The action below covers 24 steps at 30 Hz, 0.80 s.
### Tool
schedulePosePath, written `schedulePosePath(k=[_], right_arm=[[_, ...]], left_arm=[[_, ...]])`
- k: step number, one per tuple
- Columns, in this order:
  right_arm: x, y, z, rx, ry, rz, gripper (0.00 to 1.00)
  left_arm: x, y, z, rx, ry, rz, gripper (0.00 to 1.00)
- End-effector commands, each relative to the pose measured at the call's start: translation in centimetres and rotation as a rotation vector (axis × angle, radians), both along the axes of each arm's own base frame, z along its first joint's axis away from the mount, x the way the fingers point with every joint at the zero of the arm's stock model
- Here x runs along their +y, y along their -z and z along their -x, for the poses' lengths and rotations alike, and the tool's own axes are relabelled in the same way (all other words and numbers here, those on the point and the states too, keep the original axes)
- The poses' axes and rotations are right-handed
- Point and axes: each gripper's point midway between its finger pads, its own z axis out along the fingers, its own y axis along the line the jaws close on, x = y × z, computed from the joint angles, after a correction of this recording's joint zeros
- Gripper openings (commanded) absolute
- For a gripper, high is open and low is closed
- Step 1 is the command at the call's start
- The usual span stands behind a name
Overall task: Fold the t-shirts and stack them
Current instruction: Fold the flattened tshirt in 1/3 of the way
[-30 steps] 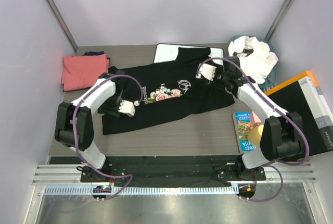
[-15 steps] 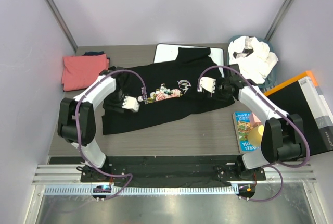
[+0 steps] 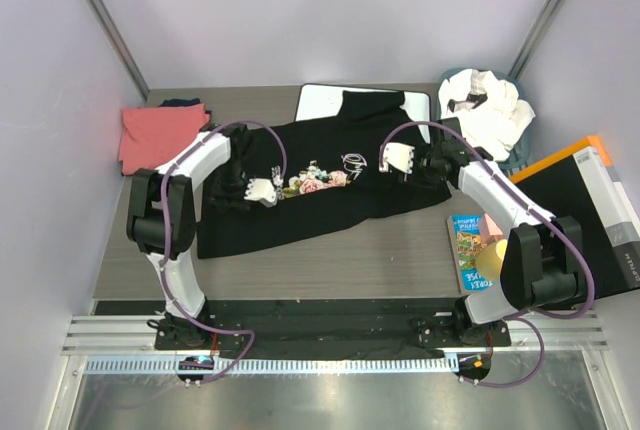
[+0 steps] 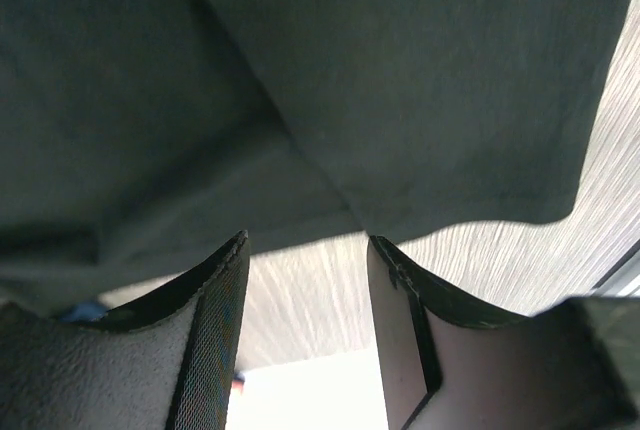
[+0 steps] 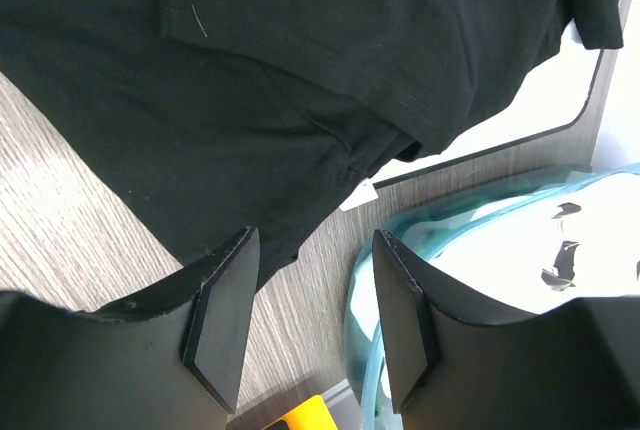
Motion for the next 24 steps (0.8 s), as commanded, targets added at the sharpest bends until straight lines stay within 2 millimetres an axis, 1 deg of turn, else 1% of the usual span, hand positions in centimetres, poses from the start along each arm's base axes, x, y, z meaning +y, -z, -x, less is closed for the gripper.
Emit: schedulePosePath(k=[1,5,9,11,16,20,24], right_arm=[[0.4,-1.8,-1.3,-0.044,-0.01,-0.019,0.54],[0.4,-1.9,-1.6,-0.048,-0.008,-0.019,0.54],[0.5,-2.0,-1.8,-0.054,-0.006,-0.026,0.54],[0.6,-2.1,-1.9,-0.056,-0.005,-0.027,0.54],[0.5,-2.2,-2.1,-0.064,-0.003,-0.024,0.54],[0.6,-2.3,-2.4,-0.067,-0.003,-0.027,0.53],[0.7,-2.3,-2.5,-0.067,-0.006,-0.03,0.53]], left_arm=[[-1.3,0.2,0.6,0.062,-0.047,0.07,0.51],[-1.7,0.5,0.6,0.092,-0.06,0.086,0.51],[-1.4,1.8,0.6,0.114,-0.072,0.06,0.5],[-1.4,2.0,0.3,0.112,-0.078,0.058,0.5],[-1.3,2.8,0.7,0.153,-0.085,0.042,0.5],[-1.5,3.3,0.5,0.162,-0.095,0.046,0.49],[-1.6,3.7,0.6,0.181,-0.104,0.044,0.46]])
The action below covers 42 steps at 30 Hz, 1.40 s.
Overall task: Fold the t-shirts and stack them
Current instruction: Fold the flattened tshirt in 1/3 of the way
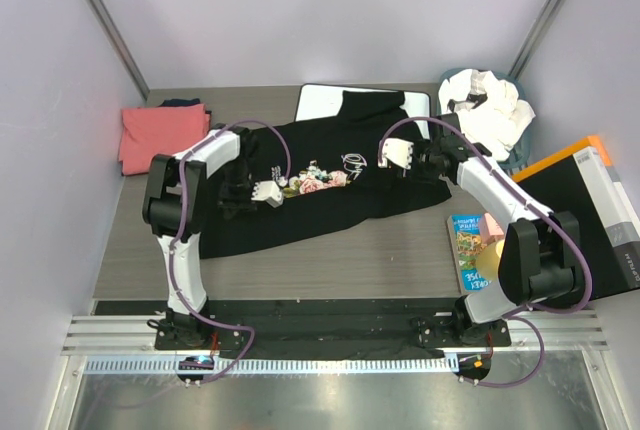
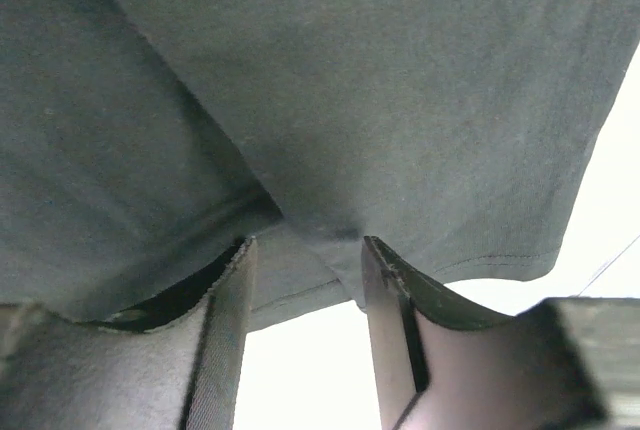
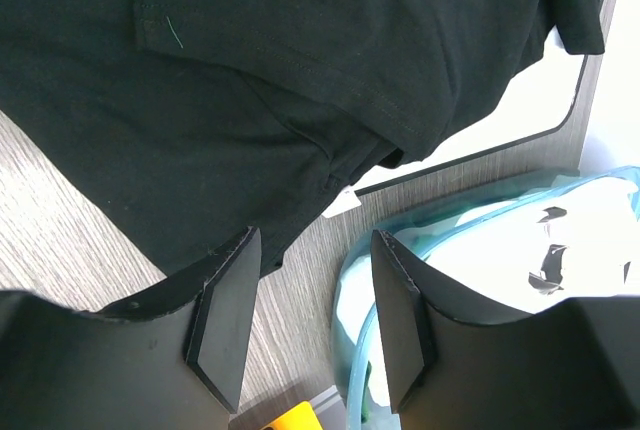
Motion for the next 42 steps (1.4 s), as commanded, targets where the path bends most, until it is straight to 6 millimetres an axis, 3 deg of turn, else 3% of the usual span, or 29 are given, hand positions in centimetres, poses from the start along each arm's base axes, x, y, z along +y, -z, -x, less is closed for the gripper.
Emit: schedulePosePath(k=[1,5,10,15,23,24,25,27,30,35,42], right_arm=[[0.4,-1.8,-1.4,-0.052,-0.003,-0.025,0.53],[0.4,-1.2,-1.4,-0.044,-0.018,-0.015,0.54],[1.4,-0.2,-1.2,-0.029,-0.095,-0.012,0.58],[4.2,0.7,-1.7,-0.023,-0.174,-0.052,0.61],[9.0,1.7,-4.8,-0.072,-0.255,-0.122,0.63],[9.5,0.9,-5.7,-0.092,-0.258,-0.137,0.63],[10.0,1.6,-6.2,-0.079,-0.256,-0.145,0.62],[10.7,0.9,-7.5,-0.097,-0.243,-0.173,0.62],[11.3,1.5,-8.8,-0.088,-0.231,-0.187,0.62],[12.0,3.9,-9.6,-0.048,-0.24,-0.175,0.62],[12.1,7.1,-9.1,0.034,-0.271,-0.137,0.59]], left_arm=[[-0.4,0.0,0.1,0.032,-0.024,0.017,0.45],[-0.4,-0.1,0.3,0.047,-0.028,0.014,0.38],[-0.3,-0.5,0.6,0.061,-0.027,0.008,0.18],[-0.1,-0.7,0.9,0.074,-0.029,-0.006,0.0],[0.1,-1.1,0.8,0.07,-0.032,-0.025,0.0],[0.2,-1.3,0.9,0.073,-0.03,-0.031,0.0],[0.2,-1.3,0.9,0.073,-0.03,-0.032,0.0],[0.4,-1.8,0.9,0.069,-0.027,-0.042,0.0],[0.4,-2.4,0.9,0.055,-0.012,-0.059,0.0],[0.1,-3.2,0.9,0.044,0.0,-0.063,0.0],[0.4,-4.4,0.4,0.005,0.024,-0.103,0.0]])
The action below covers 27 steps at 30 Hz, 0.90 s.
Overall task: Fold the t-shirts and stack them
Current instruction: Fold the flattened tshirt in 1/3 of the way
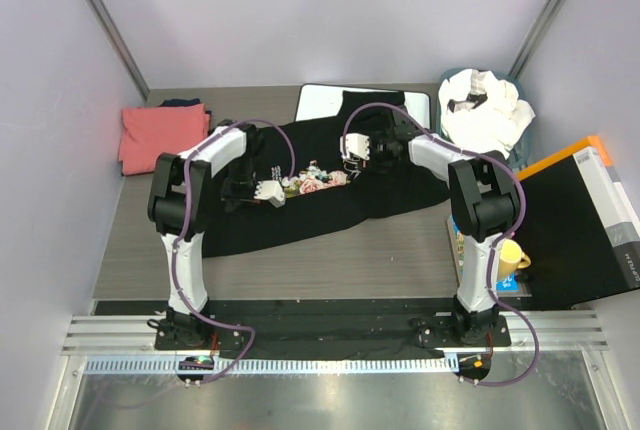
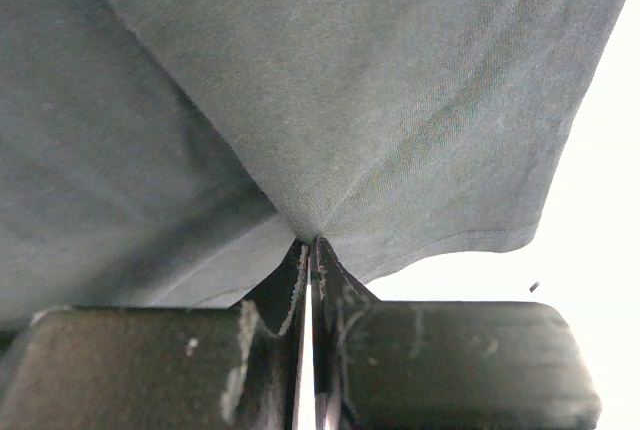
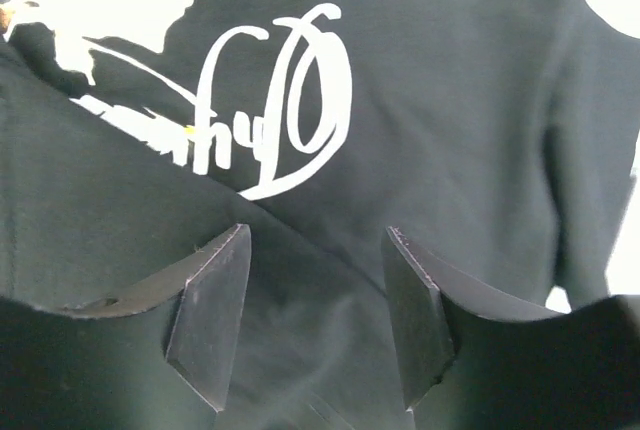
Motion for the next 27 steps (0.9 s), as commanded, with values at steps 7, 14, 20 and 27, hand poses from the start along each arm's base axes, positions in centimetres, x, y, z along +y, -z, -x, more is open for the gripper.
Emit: schedulePosePath(k=[7,14,20,27], right_arm=[[1.2,-1.3,-0.9,-0.004,-0.038,-0.003,0.05],[1.0,-4.7,-1.3,-0.076,-0.036,-0.004,0.01],[0.6,-7.4,-1.0,-0.125,-0.032,0.0,0.01],[-0.4,-10.2,-0.1,-0.178,-0.016,0.016,0.01]], left_arm=[[0.9,-4.1,-0.5,-0.064,0.034,-0.077,0.0],[1.0,-5.5,-1.4,-0.128,0.074,-0.133,0.0],[0.7,-6.6,-2.1,-0.161,0.088,-0.147,0.0],[0.6,-7.2,-2.7,-0.177,0.102,-0.165,0.0]])
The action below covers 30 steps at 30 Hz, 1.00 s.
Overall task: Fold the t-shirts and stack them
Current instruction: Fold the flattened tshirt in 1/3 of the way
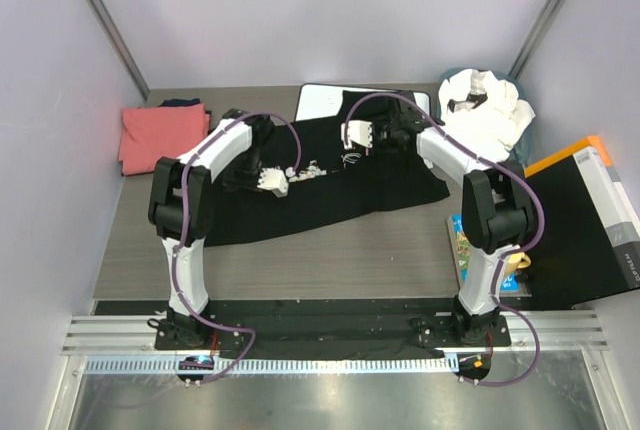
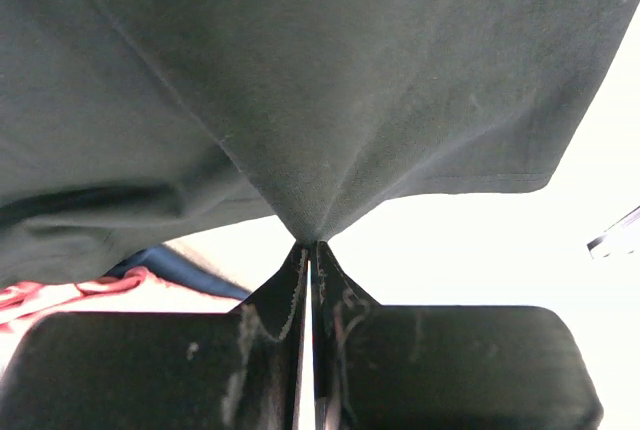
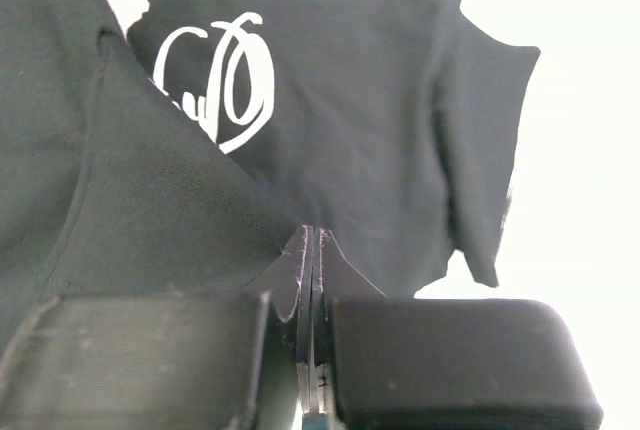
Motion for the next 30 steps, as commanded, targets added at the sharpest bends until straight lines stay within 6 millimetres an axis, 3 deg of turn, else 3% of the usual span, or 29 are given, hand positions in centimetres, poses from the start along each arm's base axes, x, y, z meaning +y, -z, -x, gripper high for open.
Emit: schedulePosePath(k=[1,7,13,17,20,21,23,27,29,30], right_arm=[[-0.4,-5.1,0.2,-0.112,0.002,-0.008,0.01],[-1.4,-5.4,0.7,-0.124,0.028,0.015,0.01],[-1.7,-4.1,0.9,-0.104,0.043,0.02,0.01],[-1.8,-3.4,0.6,-0.103,0.068,0.023,0.05],[-2.3,-3.2,-0.2,-0.151,0.122,0.037,0.18],[-2.3,-3.8,-0.9,-0.196,0.14,0.027,0.35],[-3.0,-3.4,-1.2,-0.221,0.185,0.037,0.47],[-4.1,-3.4,-1.2,-0.24,0.25,0.054,0.55],[-5.0,-3.8,-0.7,-0.24,0.293,0.047,0.58],[-5.4,-3.7,-0.5,-0.236,0.311,0.051,0.64]], left_arm=[[0.9,-3.1,1.1,0.01,0.014,-0.048,0.0],[1.5,-2.9,0.3,-0.025,0.029,-0.093,0.0],[1.7,-2.0,-2.3,-0.136,0.026,-0.122,0.0],[1.8,-1.2,-3.7,-0.199,0.016,-0.145,0.06],[2.2,-0.7,-4.8,-0.258,0.007,-0.181,0.06],[2.4,-0.5,-4.8,-0.257,0.003,-0.19,0.06],[2.6,-0.5,-4.8,-0.264,-0.013,-0.206,0.1],[3.0,-1.1,-4.6,-0.271,-0.022,-0.232,0.0],[2.8,-2.0,-4.7,-0.286,-0.033,-0.214,0.0],[2.7,-2.3,-4.5,-0.286,-0.04,-0.2,0.0]])
